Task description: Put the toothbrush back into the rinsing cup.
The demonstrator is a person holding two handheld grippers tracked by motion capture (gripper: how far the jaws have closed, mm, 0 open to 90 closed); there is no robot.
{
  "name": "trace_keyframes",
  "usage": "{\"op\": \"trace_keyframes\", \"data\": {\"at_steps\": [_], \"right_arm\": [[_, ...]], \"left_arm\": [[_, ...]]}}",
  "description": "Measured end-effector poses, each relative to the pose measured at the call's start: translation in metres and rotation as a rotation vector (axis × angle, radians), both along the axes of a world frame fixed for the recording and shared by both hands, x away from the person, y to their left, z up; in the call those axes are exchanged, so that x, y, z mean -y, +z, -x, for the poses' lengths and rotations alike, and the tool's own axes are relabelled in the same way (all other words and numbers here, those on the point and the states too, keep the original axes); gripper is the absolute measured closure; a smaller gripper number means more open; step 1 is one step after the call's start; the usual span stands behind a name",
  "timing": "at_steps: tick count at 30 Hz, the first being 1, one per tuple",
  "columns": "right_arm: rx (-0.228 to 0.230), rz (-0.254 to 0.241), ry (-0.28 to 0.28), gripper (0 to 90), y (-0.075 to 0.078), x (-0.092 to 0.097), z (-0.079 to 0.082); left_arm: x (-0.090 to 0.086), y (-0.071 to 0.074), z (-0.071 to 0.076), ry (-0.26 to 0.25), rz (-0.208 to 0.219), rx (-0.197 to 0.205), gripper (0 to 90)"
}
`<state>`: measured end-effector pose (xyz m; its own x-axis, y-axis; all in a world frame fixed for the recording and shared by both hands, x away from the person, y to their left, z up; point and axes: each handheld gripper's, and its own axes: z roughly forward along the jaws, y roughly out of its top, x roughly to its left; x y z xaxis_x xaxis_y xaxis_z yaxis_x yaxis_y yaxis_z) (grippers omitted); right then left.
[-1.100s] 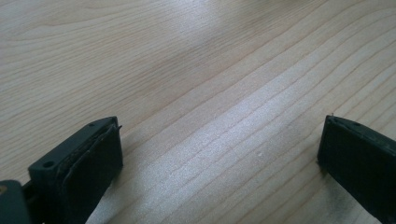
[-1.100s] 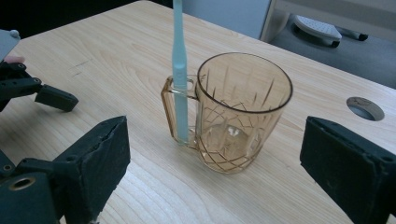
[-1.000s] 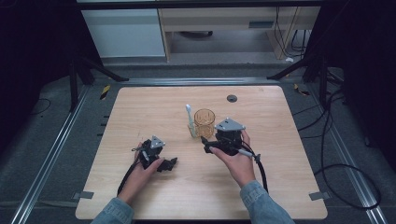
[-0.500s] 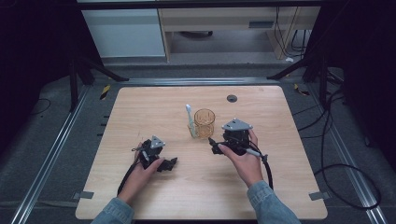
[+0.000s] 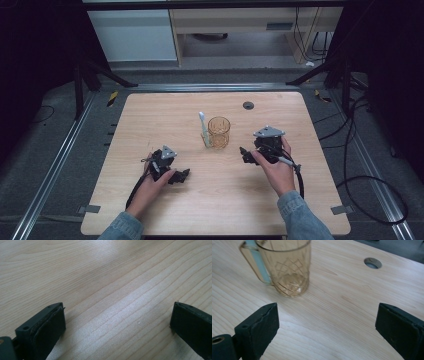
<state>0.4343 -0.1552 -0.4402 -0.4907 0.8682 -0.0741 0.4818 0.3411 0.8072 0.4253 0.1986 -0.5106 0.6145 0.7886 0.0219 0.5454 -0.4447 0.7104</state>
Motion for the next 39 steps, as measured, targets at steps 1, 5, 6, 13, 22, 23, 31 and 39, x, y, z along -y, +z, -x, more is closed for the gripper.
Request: {"op": "trace_keyframes", "data": {"at_steps": [1, 5, 6, 13, 22, 23, 31, 39], "right_arm": [[0.000, 0.004, -0.006, 5.6, -0.001, 0.004, -0.001], [-0.030, 0.009, -0.034, 6.0, -0.007, 0.017, -0.001], [-0.030, 0.016, -0.039, 6.0, -0.009, 0.020, -0.001], [-0.064, 0.022, -0.079, 7.5, -0.022, 0.038, -0.002], [-0.121, -0.001, -0.117, 8.8, -0.040, 0.064, -0.005], [-0.125, -0.005, -0.123, 8.9, -0.042, 0.066, -0.005], [-0.127, -0.039, -0.163, 8.9, -0.051, 0.082, -0.007], [-0.143, -0.055, -0.182, 8.6, -0.064, 0.085, -0.008]], "left_arm": [[0.000, 0.000, 0.000, 0.000, 0.000, 0.000, 0.0], [0.000, 0.000, 0.000, 0.000, 0.000, 0.000, 0.0], [0.000, 0.000, 0.000, 0.000, 0.000, 0.000, 0.0], [0.000, 0.000, 0.000, 0.000, 0.000, 0.000, 0.0], [0.000, 0.000, 0.000, 0.000, 0.000, 0.000, 0.0], [0.000, 0.000, 0.000, 0.000, 0.000, 0.000, 0.0], [0.000, 0.000, 0.000, 0.000, 0.000, 0.000, 0.0], [0.000, 0.000, 0.000, 0.001, 0.001, 0.000, 0.0]]}}
